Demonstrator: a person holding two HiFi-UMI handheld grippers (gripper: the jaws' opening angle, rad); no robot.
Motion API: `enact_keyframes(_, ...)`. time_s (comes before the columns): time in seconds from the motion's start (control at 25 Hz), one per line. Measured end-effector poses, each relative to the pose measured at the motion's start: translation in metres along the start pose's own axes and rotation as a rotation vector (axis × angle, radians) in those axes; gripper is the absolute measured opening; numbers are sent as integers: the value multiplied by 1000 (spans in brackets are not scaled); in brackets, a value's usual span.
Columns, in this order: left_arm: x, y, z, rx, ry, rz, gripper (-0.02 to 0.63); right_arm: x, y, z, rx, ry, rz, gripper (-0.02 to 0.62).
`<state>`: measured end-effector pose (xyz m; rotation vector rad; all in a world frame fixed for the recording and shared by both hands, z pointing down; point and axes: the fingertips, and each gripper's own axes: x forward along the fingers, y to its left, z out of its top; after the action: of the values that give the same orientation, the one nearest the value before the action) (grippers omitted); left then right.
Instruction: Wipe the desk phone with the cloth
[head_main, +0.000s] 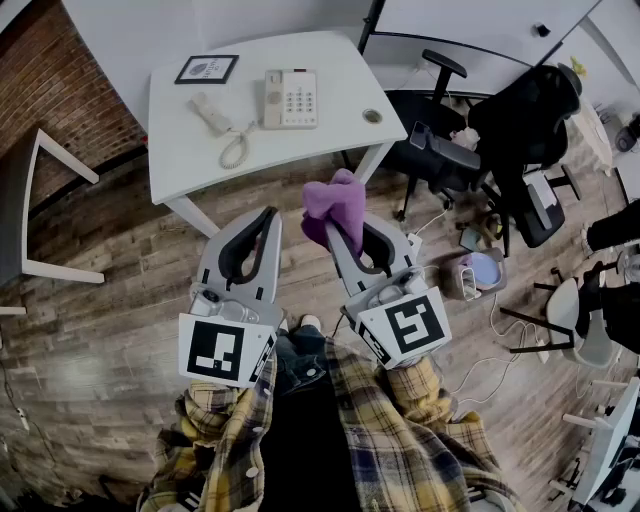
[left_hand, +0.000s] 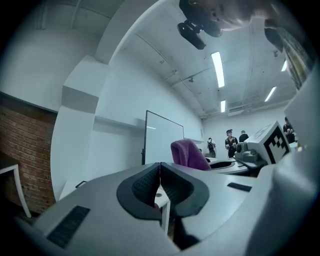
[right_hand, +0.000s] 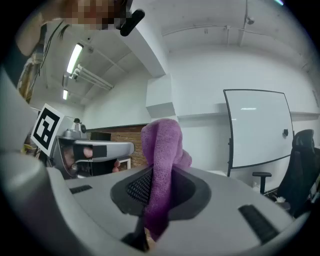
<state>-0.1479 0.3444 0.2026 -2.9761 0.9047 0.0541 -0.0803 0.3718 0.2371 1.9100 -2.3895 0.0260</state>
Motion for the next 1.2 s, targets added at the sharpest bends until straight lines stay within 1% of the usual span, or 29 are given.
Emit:
enact_keyframes(0.4,-1,-21,1,19,-6,29,17,-23,-11,0,9,-38,16,71)
enact_keyframes(0.68,0,-17,1,27,2,72,17,-25,-19,-6,28,-39,38,71)
enact_keyframes(0.84,12,-2,-2,23,5,88,17,-10,-28,-8,50,-43,48,71)
enact_keyframes(1.0,31,18,-10,18,7,85,17,17,-38,-13,60,-36,50,71)
enact_keyframes(1.2,71,63,-15,15,5,84,17,73,-57,-14,60,-25,52,71)
